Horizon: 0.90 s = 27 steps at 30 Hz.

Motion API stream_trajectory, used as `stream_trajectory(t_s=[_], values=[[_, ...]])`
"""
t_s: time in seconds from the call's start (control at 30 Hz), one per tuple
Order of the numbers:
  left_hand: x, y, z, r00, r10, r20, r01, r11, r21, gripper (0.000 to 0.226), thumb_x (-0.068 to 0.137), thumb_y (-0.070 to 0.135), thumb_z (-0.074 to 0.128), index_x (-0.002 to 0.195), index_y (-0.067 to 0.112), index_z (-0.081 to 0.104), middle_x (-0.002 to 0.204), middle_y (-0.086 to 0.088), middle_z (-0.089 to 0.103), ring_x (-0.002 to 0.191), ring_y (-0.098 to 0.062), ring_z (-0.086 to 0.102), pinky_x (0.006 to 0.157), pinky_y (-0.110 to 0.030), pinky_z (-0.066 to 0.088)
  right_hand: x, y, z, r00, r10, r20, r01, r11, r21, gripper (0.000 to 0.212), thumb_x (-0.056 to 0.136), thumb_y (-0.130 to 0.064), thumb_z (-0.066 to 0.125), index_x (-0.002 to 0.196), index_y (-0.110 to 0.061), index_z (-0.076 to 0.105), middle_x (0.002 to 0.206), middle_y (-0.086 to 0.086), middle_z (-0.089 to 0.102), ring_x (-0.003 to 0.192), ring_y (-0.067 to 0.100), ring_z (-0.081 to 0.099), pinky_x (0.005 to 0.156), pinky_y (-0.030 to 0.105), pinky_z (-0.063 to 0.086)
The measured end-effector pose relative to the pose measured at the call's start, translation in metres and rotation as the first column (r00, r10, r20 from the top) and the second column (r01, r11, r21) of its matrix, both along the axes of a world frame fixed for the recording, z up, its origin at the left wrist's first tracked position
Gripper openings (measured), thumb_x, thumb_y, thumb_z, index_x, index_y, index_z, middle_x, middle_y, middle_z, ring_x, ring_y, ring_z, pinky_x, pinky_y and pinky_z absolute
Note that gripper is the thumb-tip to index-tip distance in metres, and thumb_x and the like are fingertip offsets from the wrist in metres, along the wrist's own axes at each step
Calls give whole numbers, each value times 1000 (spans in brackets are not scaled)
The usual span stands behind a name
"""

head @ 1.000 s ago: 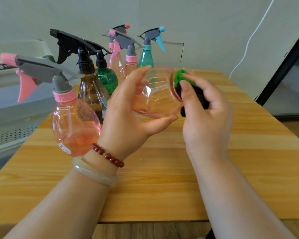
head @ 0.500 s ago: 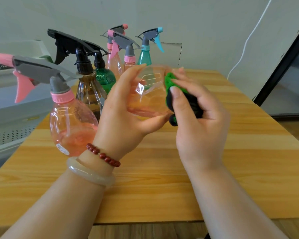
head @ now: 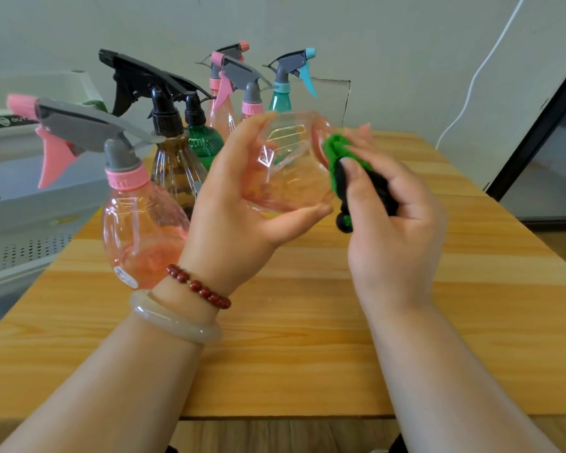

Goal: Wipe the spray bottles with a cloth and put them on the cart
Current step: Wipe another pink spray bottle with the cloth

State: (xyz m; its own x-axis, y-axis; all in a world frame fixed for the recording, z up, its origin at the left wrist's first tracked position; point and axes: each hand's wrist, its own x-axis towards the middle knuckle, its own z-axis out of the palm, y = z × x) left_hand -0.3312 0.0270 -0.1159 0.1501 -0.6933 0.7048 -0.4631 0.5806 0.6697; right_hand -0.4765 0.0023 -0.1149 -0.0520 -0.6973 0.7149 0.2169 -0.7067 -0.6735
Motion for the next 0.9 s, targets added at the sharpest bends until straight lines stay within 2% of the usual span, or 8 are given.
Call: stream_trajectory(t_s=[0.1,0.27,0.33,0.43,0.53,0.67,0.77,0.9], values=[[-2,0,1,999,-33,-25,34,999,18,91,73,38,84,144,5,39,140,-9,53,130,-23,54,99,-37,53,2,0,0,996,-9,84,-1,992,123,21,90,-13,63,106,-23,73,113,-9,73,125,25,59,104,51,48],[3,-2,2,997,-46,-56,46,999,2,84,78,32,83,143,3,39,140,-10,54,129,-25,55,104,-47,48,4,12,1,995,-43,-93,24,979,-203,26,91,-5,61,117,-6,61,121,9,64,128,20,56,109,37,43],[3,-3,2,994,-63,-87,63,998,-1,87,77,34,84,144,3,38,143,-12,51,132,-26,53,105,-49,47,5,6,1,999,-32,-27,30,998,-59,23,90,-13,63,112,-16,69,115,-1,70,125,18,59,107,40,45],[0,1,4,992,-71,-100,70,997,-14,84,78,32,81,144,3,37,142,-12,50,132,-23,53,102,-43,51,8,2,-1,993,-17,116,-11,971,238,25,87,-25,64,89,-46,76,101,-12,74,102,16,59,91,39,49],[-3,2,8,976,-145,-164,141,989,-36,77,81,23,78,143,7,35,140,-17,50,129,-24,55,98,-32,53,13,11,-4,995,-2,101,-20,976,216,24,89,-21,63,97,-39,77,97,1,68,93,17,52,84,35,45],[-3,1,9,984,-107,-142,102,994,-38,81,79,26,80,142,2,36,140,-14,50,131,-24,52,101,-34,51,12,16,5,981,-47,188,14,984,175,18,88,-20,66,99,-30,75,104,5,73,95,23,59,68,28,52],[-6,0,6,980,-139,-142,140,990,-6,88,75,28,83,144,0,36,142,-13,51,132,-25,52,102,-40,51,10,14,12,983,-131,126,128,991,38,19,89,-21,62,106,-24,71,113,-1,72,117,24,64,94,38,53],[-1,-3,1,995,-78,-59,78,997,-1,90,73,37,85,144,4,39,140,-10,53,131,-28,52,106,-48,46,9,6,7,988,-96,118,76,983,165,17,89,-22,65,101,-30,73,117,5,72,118,24,64,97,54,52]])
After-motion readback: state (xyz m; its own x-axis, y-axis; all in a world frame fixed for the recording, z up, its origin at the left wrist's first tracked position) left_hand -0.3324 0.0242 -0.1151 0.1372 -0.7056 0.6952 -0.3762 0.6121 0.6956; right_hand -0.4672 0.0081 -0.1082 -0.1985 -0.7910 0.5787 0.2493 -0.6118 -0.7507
